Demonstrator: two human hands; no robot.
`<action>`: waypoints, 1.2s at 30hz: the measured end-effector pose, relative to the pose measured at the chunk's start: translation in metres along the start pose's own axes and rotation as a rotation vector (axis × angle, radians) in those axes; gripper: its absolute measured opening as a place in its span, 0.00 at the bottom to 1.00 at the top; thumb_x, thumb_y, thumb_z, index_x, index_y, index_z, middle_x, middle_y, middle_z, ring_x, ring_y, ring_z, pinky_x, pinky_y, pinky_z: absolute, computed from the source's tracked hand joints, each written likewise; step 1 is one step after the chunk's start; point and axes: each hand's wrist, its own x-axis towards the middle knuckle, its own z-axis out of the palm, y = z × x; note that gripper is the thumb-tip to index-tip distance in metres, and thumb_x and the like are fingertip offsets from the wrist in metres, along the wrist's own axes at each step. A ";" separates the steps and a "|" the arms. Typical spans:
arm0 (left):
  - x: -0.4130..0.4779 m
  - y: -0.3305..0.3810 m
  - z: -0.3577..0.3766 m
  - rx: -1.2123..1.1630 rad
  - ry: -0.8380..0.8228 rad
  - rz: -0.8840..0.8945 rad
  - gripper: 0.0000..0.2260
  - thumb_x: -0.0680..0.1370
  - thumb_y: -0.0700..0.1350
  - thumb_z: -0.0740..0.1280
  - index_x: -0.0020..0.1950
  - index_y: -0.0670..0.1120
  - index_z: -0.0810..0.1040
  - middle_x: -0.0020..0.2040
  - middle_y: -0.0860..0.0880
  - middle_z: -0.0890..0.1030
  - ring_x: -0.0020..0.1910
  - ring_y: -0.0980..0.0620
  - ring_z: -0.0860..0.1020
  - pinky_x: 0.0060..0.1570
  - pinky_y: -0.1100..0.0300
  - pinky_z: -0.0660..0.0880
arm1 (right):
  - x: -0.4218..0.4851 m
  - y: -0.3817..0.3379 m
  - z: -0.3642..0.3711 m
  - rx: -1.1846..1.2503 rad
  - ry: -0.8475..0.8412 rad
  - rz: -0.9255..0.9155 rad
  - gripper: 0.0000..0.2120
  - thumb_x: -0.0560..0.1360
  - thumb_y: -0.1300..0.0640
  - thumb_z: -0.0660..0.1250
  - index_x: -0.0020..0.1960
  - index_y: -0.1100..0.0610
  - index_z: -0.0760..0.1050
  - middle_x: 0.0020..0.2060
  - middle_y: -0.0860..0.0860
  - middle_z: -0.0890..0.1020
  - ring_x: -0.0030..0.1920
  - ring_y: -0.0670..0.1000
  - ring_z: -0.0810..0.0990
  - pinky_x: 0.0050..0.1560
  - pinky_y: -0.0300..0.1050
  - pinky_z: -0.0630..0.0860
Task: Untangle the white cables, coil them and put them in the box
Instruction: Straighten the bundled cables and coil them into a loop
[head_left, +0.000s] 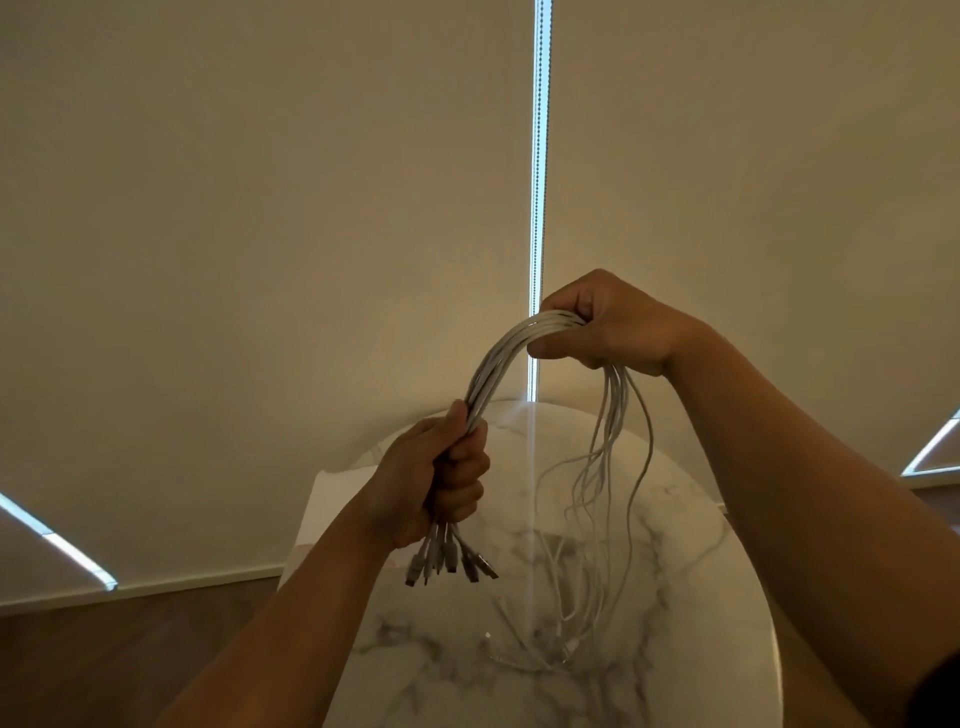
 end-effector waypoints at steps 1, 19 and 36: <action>0.002 0.002 0.001 -0.019 -0.007 0.005 0.21 0.75 0.62 0.63 0.33 0.48 0.66 0.25 0.54 0.61 0.21 0.58 0.56 0.22 0.64 0.55 | 0.000 0.001 0.001 -0.005 0.009 0.001 0.06 0.73 0.58 0.73 0.38 0.57 0.80 0.25 0.47 0.73 0.25 0.47 0.68 0.27 0.41 0.67; 0.001 -0.004 0.007 -0.119 -0.263 -0.036 0.11 0.80 0.50 0.64 0.48 0.42 0.77 0.32 0.50 0.69 0.28 0.54 0.66 0.32 0.60 0.67 | 0.004 -0.011 0.002 -0.063 -0.037 -0.049 0.04 0.71 0.57 0.76 0.43 0.55 0.82 0.29 0.48 0.79 0.26 0.46 0.70 0.28 0.37 0.68; -0.012 0.049 -0.006 -0.130 0.144 0.240 0.22 0.66 0.62 0.75 0.27 0.52 0.67 0.23 0.55 0.52 0.20 0.55 0.50 0.18 0.67 0.56 | -0.017 0.061 0.031 -0.051 -0.093 0.256 0.16 0.75 0.52 0.71 0.33 0.58 0.73 0.24 0.52 0.76 0.27 0.51 0.76 0.31 0.40 0.74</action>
